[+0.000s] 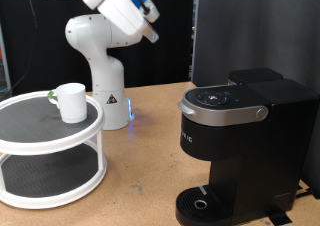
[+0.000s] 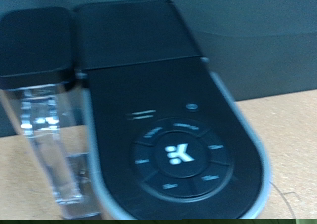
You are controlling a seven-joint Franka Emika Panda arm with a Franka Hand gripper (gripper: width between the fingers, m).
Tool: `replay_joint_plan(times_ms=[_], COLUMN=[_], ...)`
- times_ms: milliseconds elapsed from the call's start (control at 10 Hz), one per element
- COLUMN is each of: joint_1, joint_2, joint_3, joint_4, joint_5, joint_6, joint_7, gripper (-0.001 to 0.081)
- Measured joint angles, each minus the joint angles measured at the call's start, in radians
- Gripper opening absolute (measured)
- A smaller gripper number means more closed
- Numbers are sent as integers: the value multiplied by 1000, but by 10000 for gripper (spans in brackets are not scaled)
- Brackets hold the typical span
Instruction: Make a cup of coffee with the keurig machine
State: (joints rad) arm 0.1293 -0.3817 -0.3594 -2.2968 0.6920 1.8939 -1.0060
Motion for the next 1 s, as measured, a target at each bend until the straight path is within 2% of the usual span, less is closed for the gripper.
replay_joint_plan(times_ms=[200, 300, 500, 600, 1000], joint_1=[-21, -28, -29, -30, -54], joint_2=[-45, -70, -66, -69, -113], joint_3=[-32, -37, -41, -57, -165], joint_4=[-8, -20, -21, -21, -7], joint_5=[-56, -73, -72, -74, -146], joint_6=[-103, -126, -132, -171, -416], joint_7=[-30, -39, -42, -56, -170], gripper=[2, 2, 2, 2, 2])
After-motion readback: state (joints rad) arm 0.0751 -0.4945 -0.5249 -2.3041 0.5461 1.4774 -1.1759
